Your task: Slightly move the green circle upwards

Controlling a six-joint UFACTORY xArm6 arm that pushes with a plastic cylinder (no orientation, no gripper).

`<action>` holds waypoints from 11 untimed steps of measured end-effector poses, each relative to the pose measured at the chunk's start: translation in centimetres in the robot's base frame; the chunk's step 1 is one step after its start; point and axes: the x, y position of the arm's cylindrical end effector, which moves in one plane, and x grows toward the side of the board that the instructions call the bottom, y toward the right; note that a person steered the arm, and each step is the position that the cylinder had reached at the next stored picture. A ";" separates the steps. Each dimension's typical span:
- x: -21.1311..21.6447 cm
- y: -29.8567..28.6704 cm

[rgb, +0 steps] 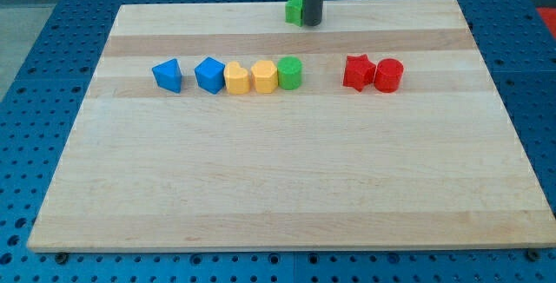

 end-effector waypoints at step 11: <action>12.2 -4.4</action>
